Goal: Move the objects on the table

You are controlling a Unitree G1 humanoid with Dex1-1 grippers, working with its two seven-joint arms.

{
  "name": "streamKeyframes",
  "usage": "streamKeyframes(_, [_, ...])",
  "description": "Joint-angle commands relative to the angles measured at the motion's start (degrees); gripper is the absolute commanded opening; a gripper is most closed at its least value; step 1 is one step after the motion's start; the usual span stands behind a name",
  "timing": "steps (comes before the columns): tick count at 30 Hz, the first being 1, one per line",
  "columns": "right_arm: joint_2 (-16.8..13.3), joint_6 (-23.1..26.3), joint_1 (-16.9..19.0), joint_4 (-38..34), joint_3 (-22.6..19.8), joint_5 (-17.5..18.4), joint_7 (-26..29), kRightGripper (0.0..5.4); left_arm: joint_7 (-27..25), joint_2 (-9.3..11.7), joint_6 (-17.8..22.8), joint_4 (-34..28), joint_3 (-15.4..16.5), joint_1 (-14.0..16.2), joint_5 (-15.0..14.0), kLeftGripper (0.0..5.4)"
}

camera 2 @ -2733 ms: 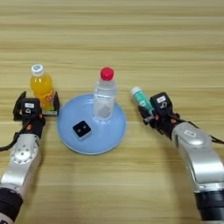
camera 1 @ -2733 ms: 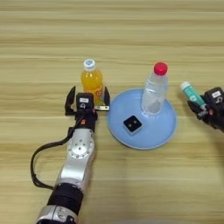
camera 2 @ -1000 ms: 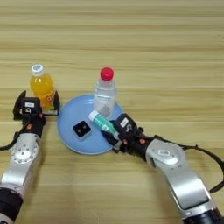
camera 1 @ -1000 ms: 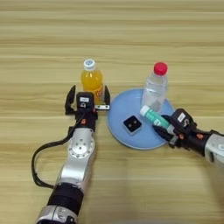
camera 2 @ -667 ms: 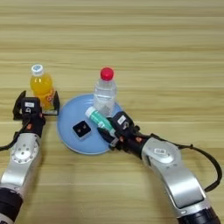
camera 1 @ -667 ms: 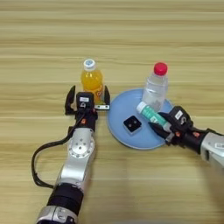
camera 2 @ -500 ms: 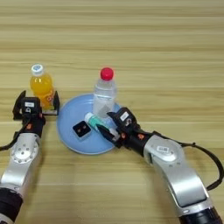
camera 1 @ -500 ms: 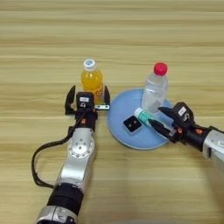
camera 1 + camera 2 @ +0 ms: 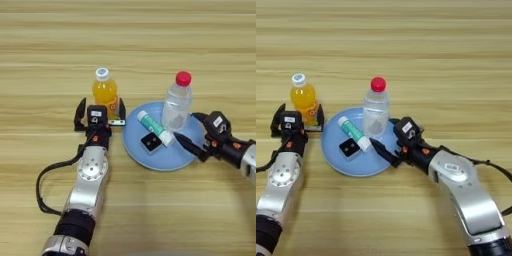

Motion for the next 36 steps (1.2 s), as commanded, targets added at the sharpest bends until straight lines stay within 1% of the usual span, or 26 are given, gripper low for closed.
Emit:
streamKeyframes(1, [-0.9, 1.0, 0.0, -1.6, -2.0, 0.6, -0.5, 4.57, 0.1, -1.3, 0.5, 0.1, -0.3, 0.2, 0.4, 5.40])
streamKeyframes(6, [1.4, 2.0, -1.9, -0.8, -4.1, 1.9, -3.1, 5.13, 0.1, -1.2, 0.4, 0.3, -0.2, 0.1, 0.4, 5.40])
streamKeyframes(9, [4.1, 0.5, -3.7, 1.4, -3.8, 1.6, -5.6, 5.37, 0.1, -1.3, 0.4, 0.4, -0.2, 0.1, 0.4, 5.40])
streamKeyframes(10, [5.0, -0.2, -4.1, 2.0, -3.5, 1.5, -6.1, 5.37, 0.2, -1.3, 0.4, 0.4, -0.3, 0.1, 0.5, 5.40])
streamKeyframes(17, [8.1, -2.8, -5.6, 4.0, -2.0, 0.9, -7.9, 5.37, 0.2, -1.4, 0.5, 0.2, -0.3, 0.1, 0.5, 5.40])
streamKeyframes(23, [10.0, -4.9, -7.1, 7.0, 0.2, -0.4, -8.3, 5.37, 0.2, -1.3, 0.4, 0.6, -0.3, -0.1, 0.5, 5.40])
streamKeyframes(25, [10.6, -5.5, -7.7, 7.8, 0.4, -0.5, -8.4, 5.37, 0.2, -1.3, 0.4, 0.6, -0.2, -0.1, 0.4, 5.40])
streamKeyframes(27, [10.9, -6.5, -8.5, 9.2, 0.5, -1.4, -9.0, 5.37, 0.2, -1.3, 0.3, 0.7, -0.2, -0.1, 0.4, 5.40])
streamKeyframes(34, [13.3, -10.8, -11.8, 17.6, 0.9, -2.7, -9.8, 5.37, 0.2, -1.3, 0.3, 0.9, -0.2, -0.2, 0.4, 5.40])
streamKeyframes(36, [13.6, -12.7, -13.0, 20.8, 1.1, -4.2, -10.7, 5.37, 0.2, -1.3, 0.3, 0.9, -0.2, -0.2, 0.4, 5.40])
